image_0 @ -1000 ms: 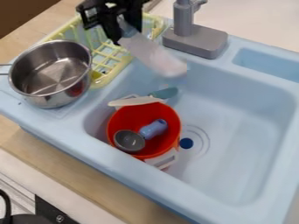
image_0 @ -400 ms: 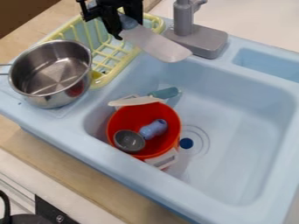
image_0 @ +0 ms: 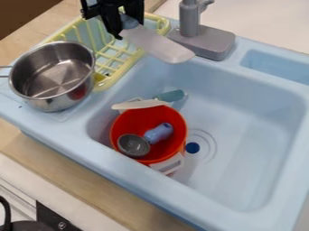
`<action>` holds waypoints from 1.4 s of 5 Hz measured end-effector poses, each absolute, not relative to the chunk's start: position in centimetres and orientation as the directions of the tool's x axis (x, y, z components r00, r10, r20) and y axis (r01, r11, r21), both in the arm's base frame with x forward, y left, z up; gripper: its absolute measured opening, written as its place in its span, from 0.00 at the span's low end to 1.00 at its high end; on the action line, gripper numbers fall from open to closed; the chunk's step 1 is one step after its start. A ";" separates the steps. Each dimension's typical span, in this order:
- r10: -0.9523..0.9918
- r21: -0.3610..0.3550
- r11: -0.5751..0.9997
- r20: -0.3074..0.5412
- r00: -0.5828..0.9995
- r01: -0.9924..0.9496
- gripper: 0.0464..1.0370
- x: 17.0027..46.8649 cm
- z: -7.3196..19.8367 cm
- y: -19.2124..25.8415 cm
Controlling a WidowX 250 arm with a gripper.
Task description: Move the knife from the sink and put on the red object
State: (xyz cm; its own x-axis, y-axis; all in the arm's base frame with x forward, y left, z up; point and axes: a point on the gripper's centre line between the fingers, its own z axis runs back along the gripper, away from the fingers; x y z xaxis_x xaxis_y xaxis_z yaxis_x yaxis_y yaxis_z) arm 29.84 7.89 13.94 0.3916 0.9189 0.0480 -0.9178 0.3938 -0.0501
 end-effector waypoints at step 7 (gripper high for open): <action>0.762 -0.007 0.604 0.300 0.574 -0.797 0.96 29.2 12.6 9.3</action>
State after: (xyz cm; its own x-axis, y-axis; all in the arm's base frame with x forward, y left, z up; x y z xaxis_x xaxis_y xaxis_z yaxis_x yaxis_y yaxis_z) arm 29.24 9.29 12.60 0.5742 0.7618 0.2999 -0.7972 0.6037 -0.0073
